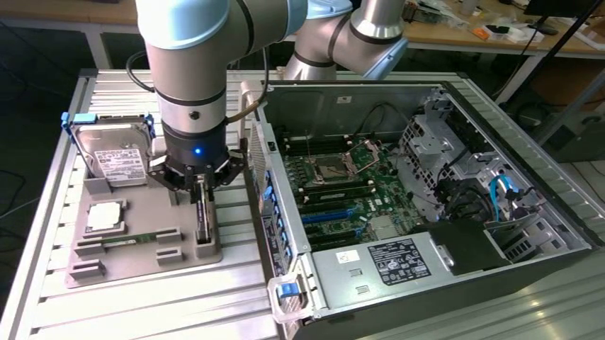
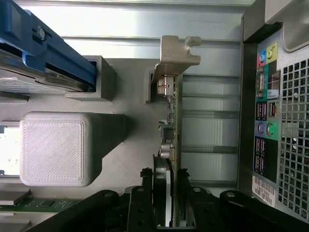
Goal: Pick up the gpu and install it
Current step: 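Pick up the gpu and move the gpu toward the slot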
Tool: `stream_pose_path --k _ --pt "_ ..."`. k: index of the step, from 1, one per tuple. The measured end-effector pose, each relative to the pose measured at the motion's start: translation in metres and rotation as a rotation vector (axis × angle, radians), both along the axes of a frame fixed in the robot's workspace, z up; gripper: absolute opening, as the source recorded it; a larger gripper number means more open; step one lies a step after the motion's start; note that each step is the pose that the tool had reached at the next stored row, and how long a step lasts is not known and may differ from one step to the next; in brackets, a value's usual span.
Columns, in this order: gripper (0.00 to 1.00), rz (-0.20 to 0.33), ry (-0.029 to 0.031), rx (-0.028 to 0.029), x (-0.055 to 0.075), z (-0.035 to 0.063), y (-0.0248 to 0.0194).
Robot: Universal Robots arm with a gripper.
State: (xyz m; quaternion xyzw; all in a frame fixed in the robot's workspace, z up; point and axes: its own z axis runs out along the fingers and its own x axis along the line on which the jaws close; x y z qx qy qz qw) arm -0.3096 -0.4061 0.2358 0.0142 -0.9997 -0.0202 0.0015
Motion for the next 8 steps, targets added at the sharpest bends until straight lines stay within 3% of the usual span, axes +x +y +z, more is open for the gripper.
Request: stream_pose_path --k 8 --pt "0.30 0.000 0.0000 0.0000 0.0000 0.0000 0.0000"
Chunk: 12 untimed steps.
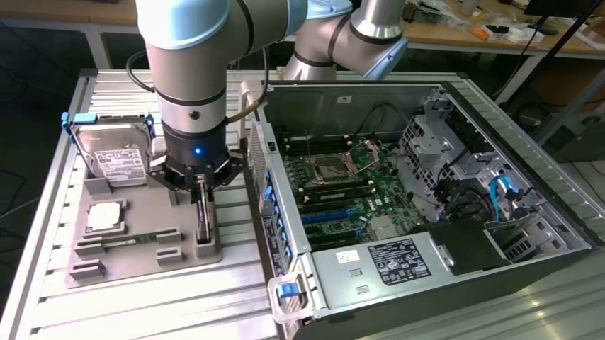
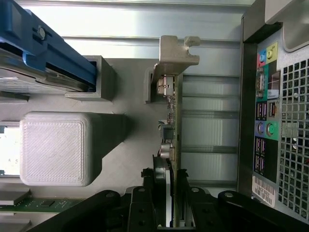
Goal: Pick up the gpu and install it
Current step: 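Pick up the gpu and move the gpu toward the slot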
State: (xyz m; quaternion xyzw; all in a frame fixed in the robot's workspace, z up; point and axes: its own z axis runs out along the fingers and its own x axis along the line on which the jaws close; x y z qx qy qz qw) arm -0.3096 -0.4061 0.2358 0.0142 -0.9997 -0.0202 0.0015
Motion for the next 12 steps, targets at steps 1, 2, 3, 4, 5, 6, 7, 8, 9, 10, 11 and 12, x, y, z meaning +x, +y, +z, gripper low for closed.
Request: stream_pose_path --k 1,2,3,4,5,6,7,8,9,10,11,12 --pt "0.30 0.000 0.0000 0.0000 0.0000 0.0000 0.0000" --pt "0.30 0.000 0.0000 0.0000 0.0000 0.0000 0.0000" --pt "0.30 0.000 -0.0001 0.0001 0.0000 0.0006 0.0000" --pt "0.30 0.000 0.0000 0.0000 0.0000 0.0017 0.0000" --pt "0.30 0.000 0.0000 0.0000 0.0000 0.0026 0.0000" --pt "0.30 0.000 0.0000 0.0001 0.0000 0.0036 0.0000" --pt "0.30 0.000 0.0000 0.0000 0.0000 0.0043 0.0000" --pt "0.30 0.000 -0.0001 0.0000 0.0000 0.0049 0.0000" --pt "0.30 0.000 0.0000 0.0001 0.0000 0.0054 0.0000" --pt "0.30 0.000 0.0000 0.0000 0.0000 0.0061 0.0000" --pt "0.30 0.000 -0.0001 0.0001 0.0000 0.0066 0.0000" --pt "0.30 0.000 -0.0002 0.0001 0.0000 0.0078 0.0000"
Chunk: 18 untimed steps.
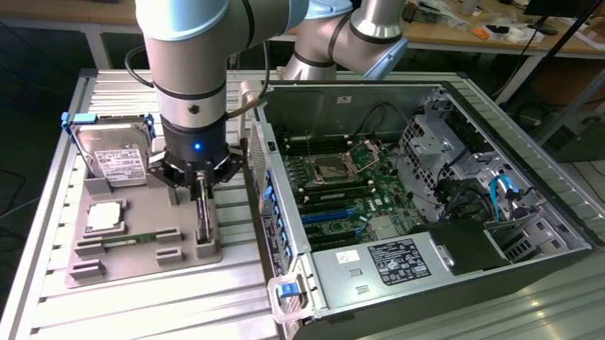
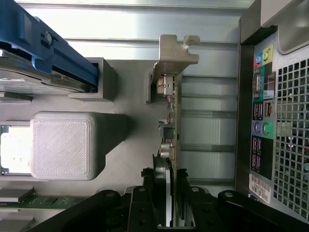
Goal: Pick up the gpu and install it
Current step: 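Pick up the gpu and move the gpu toward the slot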
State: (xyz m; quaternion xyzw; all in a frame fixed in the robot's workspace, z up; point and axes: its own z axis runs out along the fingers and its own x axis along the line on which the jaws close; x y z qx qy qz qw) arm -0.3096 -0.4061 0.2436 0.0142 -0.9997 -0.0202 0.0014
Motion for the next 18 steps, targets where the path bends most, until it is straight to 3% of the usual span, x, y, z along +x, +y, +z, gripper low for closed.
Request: stream_pose_path --k 6,18 --pt "0.30 0.000 -0.0003 0.0000 0.000 0.0122 0.0000" --pt "0.30 0.000 -0.0007 0.0000 0.000 0.0278 0.0000"
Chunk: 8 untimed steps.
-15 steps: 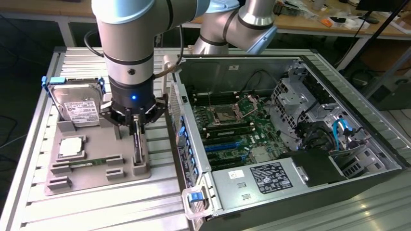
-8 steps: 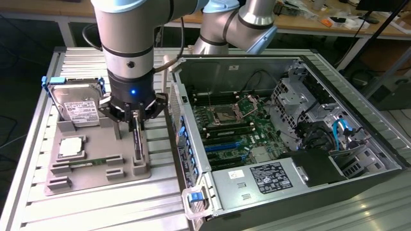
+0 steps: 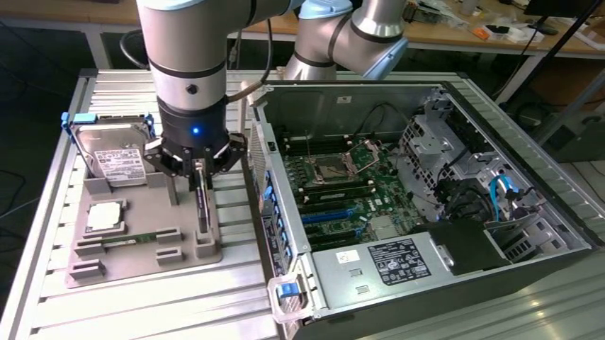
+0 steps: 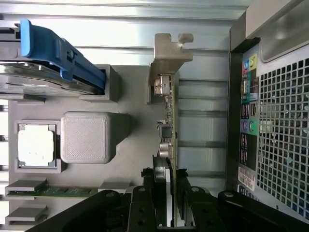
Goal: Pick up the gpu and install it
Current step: 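Pick up the gpu and move the gpu toward the slot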
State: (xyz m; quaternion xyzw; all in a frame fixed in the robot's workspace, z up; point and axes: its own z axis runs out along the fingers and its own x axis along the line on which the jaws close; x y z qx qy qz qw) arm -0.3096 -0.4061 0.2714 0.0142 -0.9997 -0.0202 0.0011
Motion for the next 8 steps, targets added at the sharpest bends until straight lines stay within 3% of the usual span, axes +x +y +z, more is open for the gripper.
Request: stream_pose_path --k 8 --pt "0.30 0.000 -0.0001 0.0000 0.000 0.0175 0.0000"
